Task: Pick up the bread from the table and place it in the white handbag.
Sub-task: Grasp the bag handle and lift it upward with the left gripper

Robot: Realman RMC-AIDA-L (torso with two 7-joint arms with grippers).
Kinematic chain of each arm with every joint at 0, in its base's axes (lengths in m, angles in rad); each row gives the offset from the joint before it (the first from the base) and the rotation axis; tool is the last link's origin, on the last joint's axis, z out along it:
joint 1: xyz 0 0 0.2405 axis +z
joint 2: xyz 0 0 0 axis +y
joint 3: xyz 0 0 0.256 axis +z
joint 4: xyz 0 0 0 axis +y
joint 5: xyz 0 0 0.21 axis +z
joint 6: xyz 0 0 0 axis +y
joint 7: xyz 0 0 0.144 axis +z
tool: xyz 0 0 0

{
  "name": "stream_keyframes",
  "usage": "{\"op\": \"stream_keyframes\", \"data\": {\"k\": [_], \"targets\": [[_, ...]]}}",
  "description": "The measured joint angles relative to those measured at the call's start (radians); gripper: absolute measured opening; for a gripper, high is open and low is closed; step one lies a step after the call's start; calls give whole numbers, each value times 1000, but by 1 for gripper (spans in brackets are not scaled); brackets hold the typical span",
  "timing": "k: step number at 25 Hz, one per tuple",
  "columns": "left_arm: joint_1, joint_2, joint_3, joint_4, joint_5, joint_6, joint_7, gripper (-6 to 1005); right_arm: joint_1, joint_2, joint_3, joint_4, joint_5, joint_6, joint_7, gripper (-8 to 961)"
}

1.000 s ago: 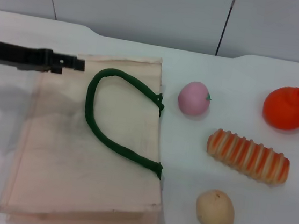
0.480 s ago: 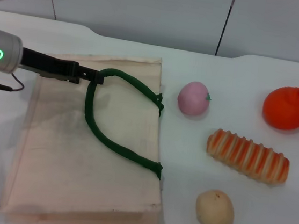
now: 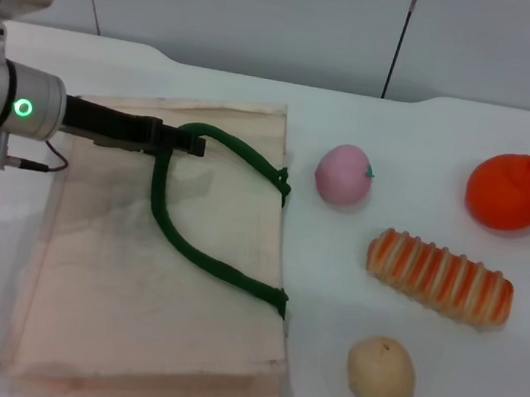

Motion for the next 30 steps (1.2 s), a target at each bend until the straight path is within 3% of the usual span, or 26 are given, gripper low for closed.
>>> {"op": "stream_keyframes", "data": {"k": [13, 18, 29, 30], "targets": [[2, -9, 0, 20, -12, -39, -22, 890, 1, 0, 0, -2, 0, 0, -4, 881], [4, -7, 1, 20, -12, -39, -91, 721, 1, 0, 0, -1, 0, -1, -4, 881], [7, -8, 0, 20, -15, -41, -92, 491, 2, 1, 0, 2, 7, -2, 3, 881], [6, -8, 0, 20, -15, -42, -91, 410, 2, 1, 1, 3, 11, -2, 3, 881]]}}
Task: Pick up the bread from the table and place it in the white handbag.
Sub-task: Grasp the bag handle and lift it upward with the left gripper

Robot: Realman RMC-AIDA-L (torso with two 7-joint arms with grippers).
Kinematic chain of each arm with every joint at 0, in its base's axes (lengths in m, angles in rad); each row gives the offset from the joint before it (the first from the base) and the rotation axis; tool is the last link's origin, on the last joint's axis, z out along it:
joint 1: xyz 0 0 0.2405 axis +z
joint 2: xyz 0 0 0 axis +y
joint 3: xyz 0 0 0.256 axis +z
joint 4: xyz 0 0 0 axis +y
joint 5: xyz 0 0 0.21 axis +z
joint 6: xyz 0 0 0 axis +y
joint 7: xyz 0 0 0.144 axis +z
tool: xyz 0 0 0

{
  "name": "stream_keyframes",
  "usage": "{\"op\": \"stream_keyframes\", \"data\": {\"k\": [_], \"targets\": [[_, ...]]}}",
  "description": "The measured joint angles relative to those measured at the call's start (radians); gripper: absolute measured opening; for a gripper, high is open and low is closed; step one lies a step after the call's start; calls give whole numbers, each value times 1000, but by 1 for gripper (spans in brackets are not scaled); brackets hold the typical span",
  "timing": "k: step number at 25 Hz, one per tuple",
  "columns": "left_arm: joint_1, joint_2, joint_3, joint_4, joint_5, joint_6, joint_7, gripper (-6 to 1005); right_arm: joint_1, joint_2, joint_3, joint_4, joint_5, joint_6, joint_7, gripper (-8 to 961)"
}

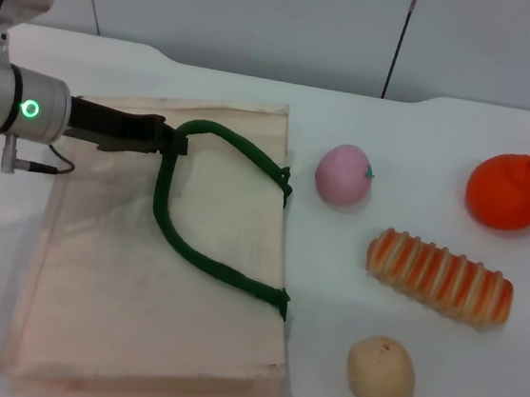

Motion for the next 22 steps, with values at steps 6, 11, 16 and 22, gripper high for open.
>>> {"op": "stream_keyframes", "data": {"k": [6, 11, 16, 22], "targets": [[11, 2, 0, 18, -79, 17, 44, 162, -5, 0, 1, 2, 59, -1, 75, 881], [42, 26, 1, 30, -263, 167, 165, 118, -8, -8, -19, -31, 82, -86, 362, 881], [46, 65, 2, 33, -366, 341, 206, 119, -1, -12, -121, -115, 74, -125, 578, 882], [58, 87, 2, 22, -434, 456, 227, 119, 1, -13, -245, -135, 62, -115, 624, 882]]}}
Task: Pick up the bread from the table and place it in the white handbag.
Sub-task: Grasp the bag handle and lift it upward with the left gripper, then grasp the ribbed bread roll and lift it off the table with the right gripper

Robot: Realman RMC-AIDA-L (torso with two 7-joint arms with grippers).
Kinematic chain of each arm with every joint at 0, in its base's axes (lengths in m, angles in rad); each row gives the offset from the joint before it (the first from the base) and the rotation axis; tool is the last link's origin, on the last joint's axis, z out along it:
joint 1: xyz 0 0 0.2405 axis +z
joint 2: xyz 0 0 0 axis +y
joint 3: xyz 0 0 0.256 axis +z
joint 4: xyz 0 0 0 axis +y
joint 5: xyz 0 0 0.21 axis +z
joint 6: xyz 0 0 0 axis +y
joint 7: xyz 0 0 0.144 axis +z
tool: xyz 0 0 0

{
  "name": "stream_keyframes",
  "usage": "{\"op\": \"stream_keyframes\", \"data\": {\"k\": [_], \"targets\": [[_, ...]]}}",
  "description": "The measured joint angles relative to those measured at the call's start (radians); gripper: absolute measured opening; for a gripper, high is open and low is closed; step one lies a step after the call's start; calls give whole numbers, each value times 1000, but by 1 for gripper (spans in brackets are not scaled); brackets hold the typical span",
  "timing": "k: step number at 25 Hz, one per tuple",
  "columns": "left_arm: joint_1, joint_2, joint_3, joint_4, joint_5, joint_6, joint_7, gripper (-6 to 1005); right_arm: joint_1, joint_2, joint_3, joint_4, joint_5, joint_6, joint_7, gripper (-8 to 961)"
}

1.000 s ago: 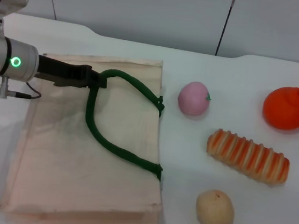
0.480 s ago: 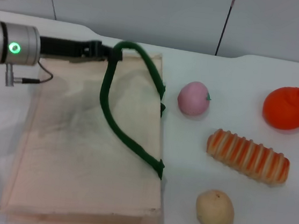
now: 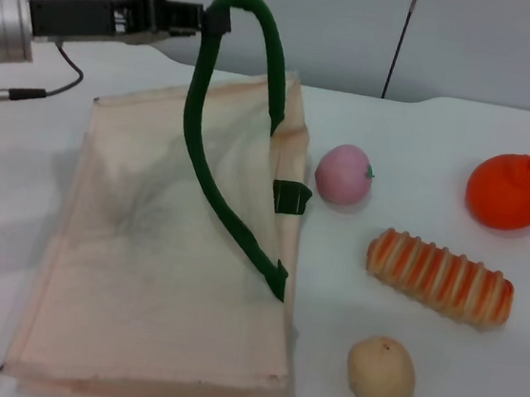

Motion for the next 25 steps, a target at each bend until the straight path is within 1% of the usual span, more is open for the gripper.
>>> {"op": "stream_keyframes", "data": {"k": [2, 4, 6, 9, 15, 21, 25], "targets": [[5, 5, 0, 0, -26, 37, 9, 120, 3, 0, -36, -4, -23, 20, 19, 882], [7, 12, 0, -2, -45, 74, 15, 120, 5, -1, -72, -20, -61, 71, 41, 882], [5, 17, 1, -5, -50, 93, 19, 120, 6, -2, -111, -60, -115, 151, 52, 882], [1, 18, 2, -6, -46, 102, 19, 120, 13, -3, -165, -125, -193, 250, 69, 882], [-14, 27, 1, -7, -47, 156, 13, 121, 34, -9, -349, -277, -392, 419, 132, 882], [-9, 28, 1, -8, -44, 155, 8, 122, 44, -12, -465, -300, -472, 495, 131, 882], [-9, 28, 1, -9, -44, 154, 8, 122, 50, -9, -551, -302, -521, 489, 128, 882]]}}
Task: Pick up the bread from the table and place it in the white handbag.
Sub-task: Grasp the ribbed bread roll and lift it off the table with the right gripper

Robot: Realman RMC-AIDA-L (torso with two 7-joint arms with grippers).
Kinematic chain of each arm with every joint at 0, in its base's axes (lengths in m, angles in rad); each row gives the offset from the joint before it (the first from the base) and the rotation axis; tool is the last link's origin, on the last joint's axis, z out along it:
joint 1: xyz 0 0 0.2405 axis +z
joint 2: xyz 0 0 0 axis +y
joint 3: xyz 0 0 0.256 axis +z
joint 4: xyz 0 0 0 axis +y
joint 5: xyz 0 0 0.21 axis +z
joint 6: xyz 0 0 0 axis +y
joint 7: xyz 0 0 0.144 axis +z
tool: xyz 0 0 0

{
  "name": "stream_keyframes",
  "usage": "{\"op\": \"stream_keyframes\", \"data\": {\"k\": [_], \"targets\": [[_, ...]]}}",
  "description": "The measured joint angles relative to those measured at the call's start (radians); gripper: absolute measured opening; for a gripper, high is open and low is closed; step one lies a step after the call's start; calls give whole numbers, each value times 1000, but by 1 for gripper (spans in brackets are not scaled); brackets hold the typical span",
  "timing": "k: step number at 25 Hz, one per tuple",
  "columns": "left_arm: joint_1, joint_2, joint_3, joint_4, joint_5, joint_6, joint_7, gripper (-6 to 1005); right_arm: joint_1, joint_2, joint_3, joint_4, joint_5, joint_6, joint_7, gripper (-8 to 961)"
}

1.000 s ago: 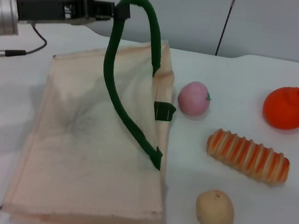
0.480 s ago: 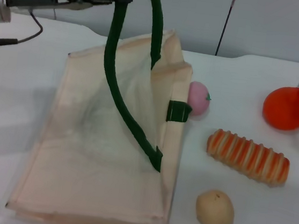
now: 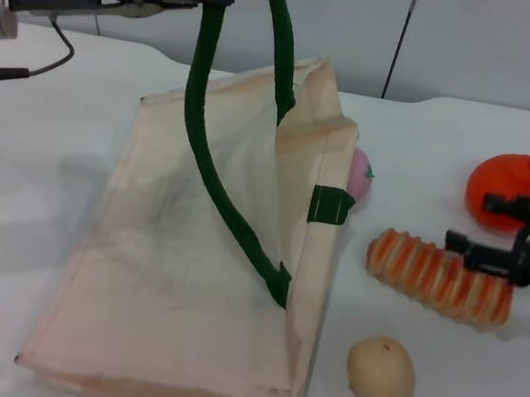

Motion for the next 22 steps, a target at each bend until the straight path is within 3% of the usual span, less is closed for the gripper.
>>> {"op": "stream_keyframes", "data": {"k": [9, 22], "targets": [[0, 0, 0, -1, 0, -1, 0, 123, 14, 8, -93, 6, -55, -66, 15, 882], [9, 0, -1, 0, -7, -1, -7, 124, 27, 11, -132, 30, -88, -130, 20, 880]]}}
